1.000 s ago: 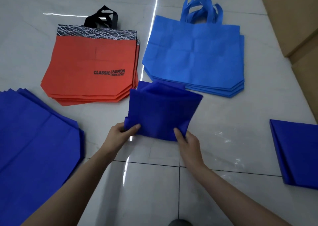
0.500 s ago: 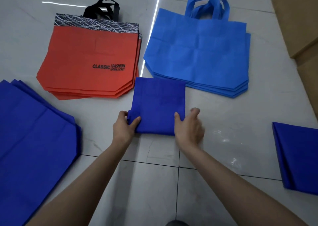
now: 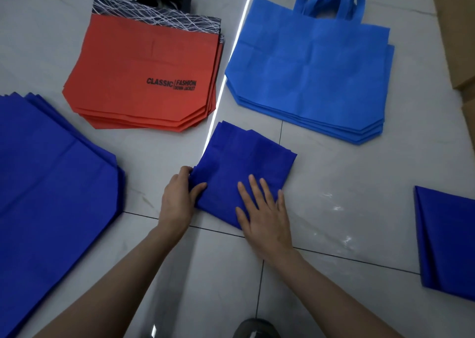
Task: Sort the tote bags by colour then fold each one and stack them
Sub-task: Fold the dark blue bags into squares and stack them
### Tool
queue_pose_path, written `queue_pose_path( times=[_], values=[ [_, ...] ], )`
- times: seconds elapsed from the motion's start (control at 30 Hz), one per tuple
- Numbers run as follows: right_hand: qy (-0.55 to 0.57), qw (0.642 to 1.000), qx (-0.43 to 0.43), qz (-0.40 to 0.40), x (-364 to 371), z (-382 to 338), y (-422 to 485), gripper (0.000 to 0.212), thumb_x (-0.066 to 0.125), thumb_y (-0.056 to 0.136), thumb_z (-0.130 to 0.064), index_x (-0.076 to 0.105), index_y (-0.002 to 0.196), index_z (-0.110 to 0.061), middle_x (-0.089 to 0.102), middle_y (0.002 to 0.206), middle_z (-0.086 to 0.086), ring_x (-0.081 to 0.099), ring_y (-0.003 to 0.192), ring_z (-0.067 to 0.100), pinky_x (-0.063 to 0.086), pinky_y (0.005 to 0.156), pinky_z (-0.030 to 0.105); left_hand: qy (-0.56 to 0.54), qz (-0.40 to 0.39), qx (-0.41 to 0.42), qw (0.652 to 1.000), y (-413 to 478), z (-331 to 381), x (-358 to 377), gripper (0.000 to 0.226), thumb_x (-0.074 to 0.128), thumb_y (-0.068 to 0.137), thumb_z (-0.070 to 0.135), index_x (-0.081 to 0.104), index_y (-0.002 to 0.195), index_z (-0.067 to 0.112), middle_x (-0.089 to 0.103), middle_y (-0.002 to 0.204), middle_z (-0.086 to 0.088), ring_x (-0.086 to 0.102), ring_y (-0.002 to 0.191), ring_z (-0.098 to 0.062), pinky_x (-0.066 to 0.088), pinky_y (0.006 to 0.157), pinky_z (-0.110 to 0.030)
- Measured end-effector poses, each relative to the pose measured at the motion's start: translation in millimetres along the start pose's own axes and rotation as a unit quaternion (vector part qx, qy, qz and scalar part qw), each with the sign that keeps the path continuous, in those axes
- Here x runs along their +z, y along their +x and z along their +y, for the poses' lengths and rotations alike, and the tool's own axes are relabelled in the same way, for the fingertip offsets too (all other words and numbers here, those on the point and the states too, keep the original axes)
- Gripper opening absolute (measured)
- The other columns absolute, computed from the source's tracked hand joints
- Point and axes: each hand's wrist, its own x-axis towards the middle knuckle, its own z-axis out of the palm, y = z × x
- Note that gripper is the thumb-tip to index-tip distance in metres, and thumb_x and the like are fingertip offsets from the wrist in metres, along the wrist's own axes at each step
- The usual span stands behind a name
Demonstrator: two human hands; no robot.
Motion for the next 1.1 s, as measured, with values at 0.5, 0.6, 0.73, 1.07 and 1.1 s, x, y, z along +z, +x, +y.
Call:
queue_pose_path(
  times=[0.5,0.6,0.73,1.07,1.1],
  values=[
    [-0.041,0.993,-0.103,-0.037,-11.1,1.4,53.2,0.055,0.021,0.095,-0.052,0.033,0.145,-0.034,0.03,0.154,0.001,0.027,0.141,0.031,0.021,0.109,0.059,0.173,0.07,0.092,0.978,-36.8,-0.3,41.3,0.054,0.034,0.095,0.035,0.04,0.14,0.005,0.03,0.15,-0.016,0.029,0.138,-0.031,0.031,0.106,-0.052],
    [-0.024,0.996,-0.077,-0.023,-13.3,7.4,53.7,0.057,0.017,0.094,-0.054,0.026,0.147,-0.036,0.023,0.156,-0.002,0.021,0.143,0.03,0.022,0.111,0.057,0.169,0.051,0.066,0.982,-45.4,-9.1,54.6,0.059,0.024,0.095,0.04,0.031,0.146,0.011,0.021,0.155,-0.009,0.017,0.143,-0.023,0.019,0.112,-0.044],
    [0.01,0.994,0.104,-0.035,-14.7,17.6,43.7,0.065,0.001,0.089,-0.06,0.005,0.15,-0.037,0.005,0.16,0.003,0.012,0.144,0.032,0.014,0.114,0.049,0.181,0.052,0.074,0.979,-43.9,-6.9,53.7,0.059,0.025,0.094,0.04,0.028,0.147,0.012,0.02,0.155,-0.009,0.017,0.143,-0.025,0.017,0.111,-0.043],
    [0.141,0.956,0.257,-0.005,-34.5,0.7,15.6,0.059,0.028,0.093,-0.061,0.021,0.147,-0.038,0.032,0.124,0.005,0.041,0.098,0.017,0.043,0.076,0.029,-0.223,0.067,-0.071,0.97,-56.0,16.5,17.7,0.028,0.052,0.095,0.022,0.05,0.123,0.023,0.044,0.127,0.006,0.044,0.11,-0.008,0.04,0.094,-0.026],
    [0.208,0.941,0.268,-0.014,-37.5,3.0,13.2,0.057,0.029,0.093,-0.061,0.024,0.145,-0.04,0.033,0.118,0.001,0.042,0.095,0.013,0.041,0.074,0.027,-0.258,0.045,-0.076,0.962,-54.3,15.5,12.3,0.023,0.051,0.095,0.021,0.05,0.118,0.024,0.048,0.119,0.012,0.047,0.108,-0.008,0.044,0.092,-0.029]
  ],
)
